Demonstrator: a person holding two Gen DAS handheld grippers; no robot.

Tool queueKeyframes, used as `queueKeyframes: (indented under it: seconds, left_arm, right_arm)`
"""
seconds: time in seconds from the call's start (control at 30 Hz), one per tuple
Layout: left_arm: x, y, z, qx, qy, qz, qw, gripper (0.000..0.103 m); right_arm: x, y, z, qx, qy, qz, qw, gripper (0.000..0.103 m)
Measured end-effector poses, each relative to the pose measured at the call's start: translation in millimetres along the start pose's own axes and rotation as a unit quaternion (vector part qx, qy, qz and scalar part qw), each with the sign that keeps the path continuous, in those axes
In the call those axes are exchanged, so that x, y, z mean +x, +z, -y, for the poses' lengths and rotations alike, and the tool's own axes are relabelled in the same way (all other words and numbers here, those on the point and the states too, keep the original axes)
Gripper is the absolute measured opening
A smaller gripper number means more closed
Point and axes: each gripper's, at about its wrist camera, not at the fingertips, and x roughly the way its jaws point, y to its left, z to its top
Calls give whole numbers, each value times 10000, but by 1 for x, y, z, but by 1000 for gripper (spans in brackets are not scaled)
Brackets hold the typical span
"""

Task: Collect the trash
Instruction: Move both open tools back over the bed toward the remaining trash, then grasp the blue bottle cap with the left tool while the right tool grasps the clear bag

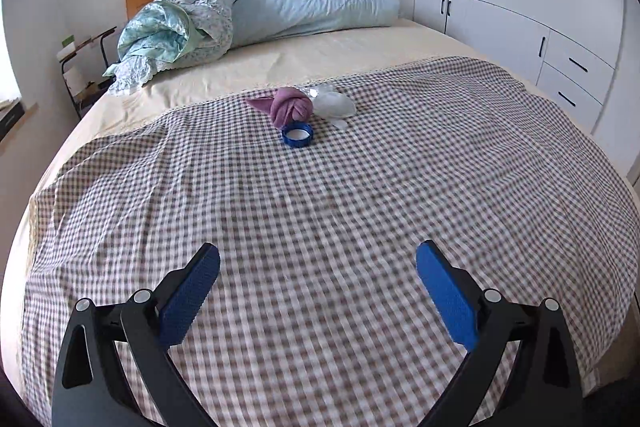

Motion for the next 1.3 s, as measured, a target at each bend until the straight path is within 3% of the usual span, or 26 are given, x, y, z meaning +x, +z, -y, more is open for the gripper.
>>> queueKeyframes:
  seconds: [0.13, 0.23, 0.3, 0.4, 0.57, 0.6, 0.63, 0.67, 0.8, 0.83, 0.93, 1.13, 1.17, 1.2, 1.3]
  left_arm:
    - [60, 41, -25, -120, -317, 44, 9994, 95]
    - [109, 69, -23, 233, -245, -12, 9994, 95]
    - [145, 82, -20, 224, -33, -193, 9996, 95]
    - [201, 96, -23, -86, -122, -642, 9978, 93]
    - [257, 106, -33, -346, 154, -798, 9961, 83]
    - [263, 106, -35, -397, 122, -791, 9960, 78]
    - [269, 107, -37, -424, 167, -822, 9956, 67]
    - [272, 106, -38, -439, 150, -834, 9954, 47]
    - [252, 88, -49, -619, -43, -585, 9964, 42]
    - [245, 83, -56, -716, -63, -628, 9954, 6]
    - [228, 72, -79, -988, -231, -647, 9927, 4]
    - [198, 68, -123, -1279, -453, -116, 9907, 4]
    - [193, 67, -130, -1387, -427, 16, 9894, 4]
    - [190, 67, -135, -1494, -442, 102, 9877, 4]
    - [189, 65, -150, -1854, -485, 221, 9812, 4]
  right_arm:
    - [48, 44, -8, -47, 359, -3, 9993, 83]
    - [84, 73, -13, -58, 564, 16, 9984, 83]
    - [104, 85, -16, -81, 631, 19, 9980, 83]
    - [134, 94, -19, -160, 628, -24, 9979, 83]
    - [183, 100, -23, -217, 720, -189, 9970, 83]
    - [193, 102, -25, -225, 744, -242, 9967, 83]
    - [204, 104, -29, -239, 759, -301, 9964, 83]
    - [215, 107, -32, -268, 786, -351, 9959, 83]
    - [250, 124, -42, -281, 829, -461, 9951, 83]
    - [257, 128, -45, -261, 895, -459, 9946, 83]
    - [288, 145, -57, -204, 1120, -468, 9924, 83]
    - [366, 184, -72, 171, 1134, -669, 9912, 83]
    - [381, 192, -72, 362, 1202, -749, 9893, 77]
    - [397, 200, -70, 592, 1347, -898, 9850, 62]
    - [446, 215, -71, 1107, 1319, -1448, 9744, 41]
